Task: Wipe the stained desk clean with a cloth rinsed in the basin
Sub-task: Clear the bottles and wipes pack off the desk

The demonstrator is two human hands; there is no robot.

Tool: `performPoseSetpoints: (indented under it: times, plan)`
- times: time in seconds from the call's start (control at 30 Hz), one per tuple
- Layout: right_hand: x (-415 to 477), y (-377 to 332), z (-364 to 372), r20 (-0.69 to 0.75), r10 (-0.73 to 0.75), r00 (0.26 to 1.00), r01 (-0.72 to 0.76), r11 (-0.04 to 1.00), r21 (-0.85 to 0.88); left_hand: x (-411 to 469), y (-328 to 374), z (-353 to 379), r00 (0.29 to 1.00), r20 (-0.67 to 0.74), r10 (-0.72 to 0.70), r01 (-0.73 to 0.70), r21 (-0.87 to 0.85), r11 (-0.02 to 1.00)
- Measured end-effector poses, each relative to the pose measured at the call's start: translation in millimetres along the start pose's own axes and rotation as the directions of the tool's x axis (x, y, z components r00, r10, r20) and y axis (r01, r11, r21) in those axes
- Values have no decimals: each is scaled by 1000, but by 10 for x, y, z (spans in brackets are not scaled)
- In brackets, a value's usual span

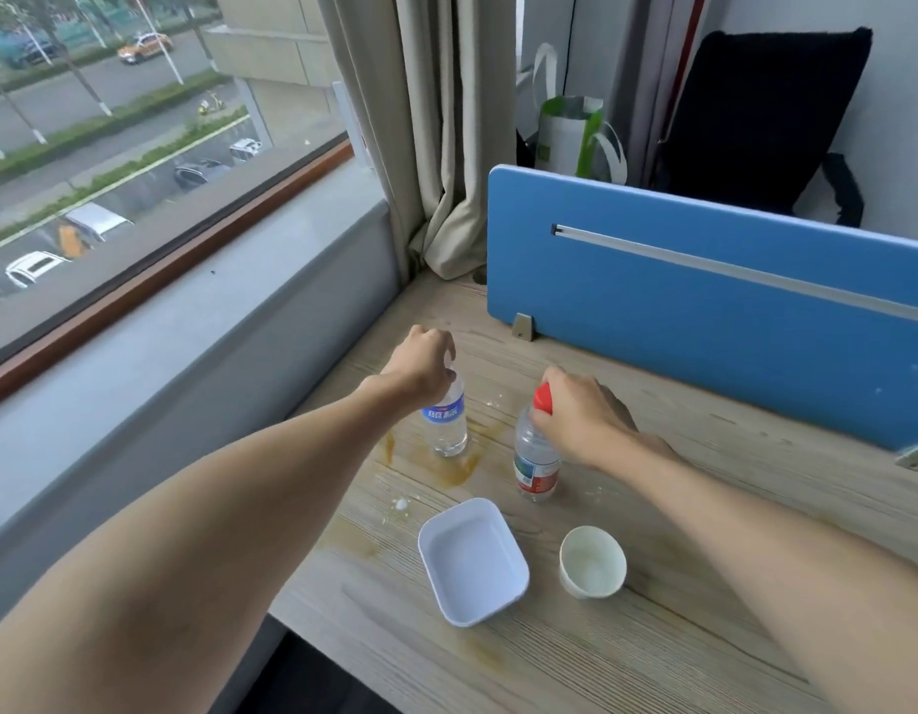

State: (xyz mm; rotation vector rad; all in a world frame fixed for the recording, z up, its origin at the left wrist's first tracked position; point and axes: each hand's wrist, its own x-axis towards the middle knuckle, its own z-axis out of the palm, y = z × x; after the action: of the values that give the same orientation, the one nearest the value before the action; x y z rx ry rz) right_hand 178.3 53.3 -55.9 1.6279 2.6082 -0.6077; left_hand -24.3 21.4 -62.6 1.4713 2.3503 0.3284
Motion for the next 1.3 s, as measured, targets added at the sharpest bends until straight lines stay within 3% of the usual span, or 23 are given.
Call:
performPoseSetpoints:
  times: [0.27, 0.47, 0.6, 0.93, 1.1, 1.3]
  plan:
    - [-75, -1008, -437, -168, -222, 960, 201, 970, -137, -329, -376, -863, 988, -138, 67, -71, -20, 997]
    - [-268, -2288, -636, -272, -409, 871, 416, 909, -34, -1011, -1070, -1879, 930, -364, 57, -2, 150, 989]
    - [-617, -3377, -620, -320, -537, 781, 583, 811, 61, -1704, -1744, -2549, 877, -480, 30, 76, 199, 977]
    - [-1545, -5631, 44, -240, -756, 609, 793, 590, 154, -3488, -3533, -3251, 751, -610, -253, 396, 109, 912]
    - [-1905, -6326, 559, -109, -816, 568, 820, 549, 164, -4082, -4217, -3096, 709, -599, -373, 495, 46, 868]
    - [-2090, -6681, 979, -19, -862, 507, 850, 497, 172, -4402, -4758, -2781, 660, -599, -453, 543, -36, 839]
